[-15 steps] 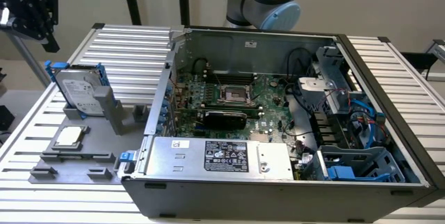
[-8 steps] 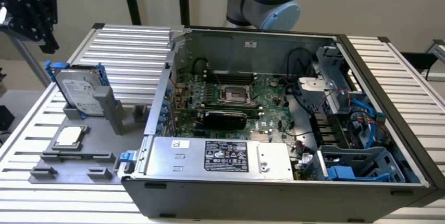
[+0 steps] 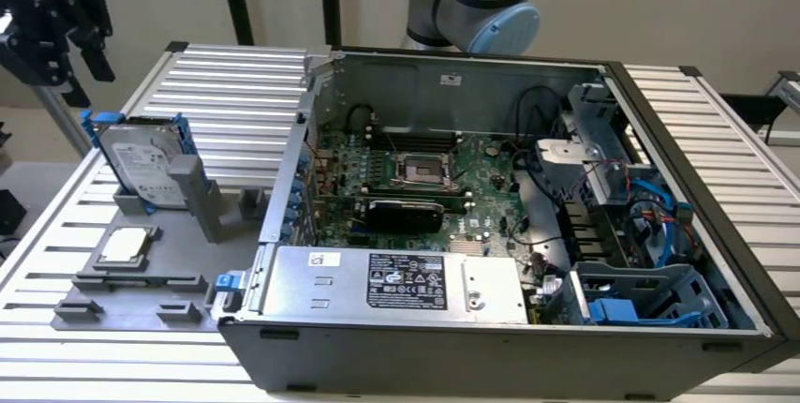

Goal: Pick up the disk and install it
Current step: 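Pick up the disk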

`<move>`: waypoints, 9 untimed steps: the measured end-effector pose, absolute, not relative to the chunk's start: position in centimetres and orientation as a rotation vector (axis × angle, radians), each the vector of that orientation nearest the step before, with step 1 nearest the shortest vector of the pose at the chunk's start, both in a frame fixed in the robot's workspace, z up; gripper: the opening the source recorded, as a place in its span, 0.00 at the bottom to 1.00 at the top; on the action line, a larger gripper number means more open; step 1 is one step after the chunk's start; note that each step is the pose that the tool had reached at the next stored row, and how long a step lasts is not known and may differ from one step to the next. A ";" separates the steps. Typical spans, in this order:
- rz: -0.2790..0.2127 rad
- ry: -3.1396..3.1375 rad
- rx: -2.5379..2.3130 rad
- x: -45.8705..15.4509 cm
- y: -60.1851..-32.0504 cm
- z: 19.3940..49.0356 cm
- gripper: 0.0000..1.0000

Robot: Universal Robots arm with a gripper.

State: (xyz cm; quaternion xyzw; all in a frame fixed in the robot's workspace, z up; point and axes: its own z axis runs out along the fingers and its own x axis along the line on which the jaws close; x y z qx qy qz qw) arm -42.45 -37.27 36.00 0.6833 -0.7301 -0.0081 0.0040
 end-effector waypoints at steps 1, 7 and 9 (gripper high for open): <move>-0.025 -2.288 2.141 -42.5 -37.3 35.8 0.59; -0.025 -2.288 2.141 -42.5 -37.3 34.7 0.65; -0.025 -2.288 2.141 -42.5 -37.3 34.4 0.65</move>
